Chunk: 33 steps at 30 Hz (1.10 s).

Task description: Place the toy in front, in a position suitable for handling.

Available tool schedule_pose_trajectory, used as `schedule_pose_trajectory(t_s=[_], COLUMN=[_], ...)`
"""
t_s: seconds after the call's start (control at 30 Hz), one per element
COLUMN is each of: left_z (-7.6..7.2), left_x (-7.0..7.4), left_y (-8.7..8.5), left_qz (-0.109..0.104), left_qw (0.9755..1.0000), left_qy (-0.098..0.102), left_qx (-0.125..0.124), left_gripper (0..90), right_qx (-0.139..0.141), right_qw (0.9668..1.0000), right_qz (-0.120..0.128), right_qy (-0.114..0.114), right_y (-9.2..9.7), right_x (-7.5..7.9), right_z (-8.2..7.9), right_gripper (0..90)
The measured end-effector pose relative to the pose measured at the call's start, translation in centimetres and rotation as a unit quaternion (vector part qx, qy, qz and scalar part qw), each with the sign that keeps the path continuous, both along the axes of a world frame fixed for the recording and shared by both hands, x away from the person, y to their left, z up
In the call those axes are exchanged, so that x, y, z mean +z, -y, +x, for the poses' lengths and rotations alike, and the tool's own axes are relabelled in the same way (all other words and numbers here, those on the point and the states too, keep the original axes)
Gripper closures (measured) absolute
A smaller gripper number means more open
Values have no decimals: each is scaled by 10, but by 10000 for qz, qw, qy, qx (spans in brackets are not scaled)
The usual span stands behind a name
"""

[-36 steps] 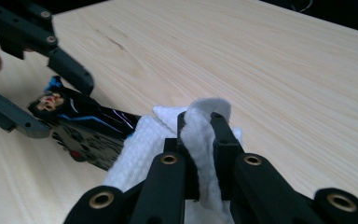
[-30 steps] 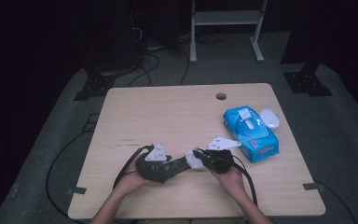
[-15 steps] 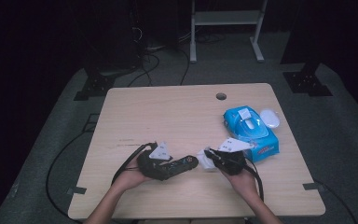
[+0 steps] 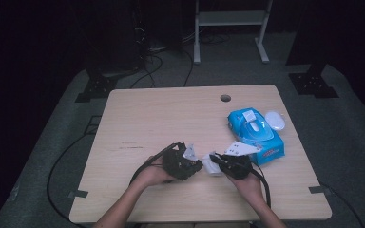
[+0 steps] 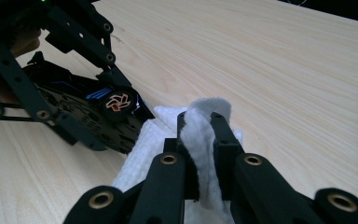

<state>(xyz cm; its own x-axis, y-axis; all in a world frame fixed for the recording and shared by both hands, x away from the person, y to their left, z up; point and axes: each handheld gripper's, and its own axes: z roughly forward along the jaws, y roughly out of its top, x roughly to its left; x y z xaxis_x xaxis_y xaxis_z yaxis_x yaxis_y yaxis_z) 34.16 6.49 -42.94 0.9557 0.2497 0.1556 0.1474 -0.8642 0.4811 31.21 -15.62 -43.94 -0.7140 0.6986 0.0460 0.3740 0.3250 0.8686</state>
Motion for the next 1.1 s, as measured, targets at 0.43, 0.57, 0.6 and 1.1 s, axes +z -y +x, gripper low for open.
schedule_pose_trajectory(t_s=[0.43,0.57,0.6,1.1], left_z=[-3,-2,0,5], left_x=[8,4,4,-6], left_y=[-15,-11,-11,4], left_qz=[-781,-480,-519,298], left_qw=[9969,9988,9986,9985], left_qy=[138,138,55,-424], left_qx=[22,-6,25,177], left_gripper=[645,643,641,550], right_qx=[91,50,55,25], right_qw=[9989,9989,9990,9990], right_qz=[426,413,395,358], right_qy=[-167,-205,-197,-253], right_y=[4,3,4,6], right_x=[4,3,3,-1], right_z=[5,7,7,8], right_gripper=[847,847,847,845])
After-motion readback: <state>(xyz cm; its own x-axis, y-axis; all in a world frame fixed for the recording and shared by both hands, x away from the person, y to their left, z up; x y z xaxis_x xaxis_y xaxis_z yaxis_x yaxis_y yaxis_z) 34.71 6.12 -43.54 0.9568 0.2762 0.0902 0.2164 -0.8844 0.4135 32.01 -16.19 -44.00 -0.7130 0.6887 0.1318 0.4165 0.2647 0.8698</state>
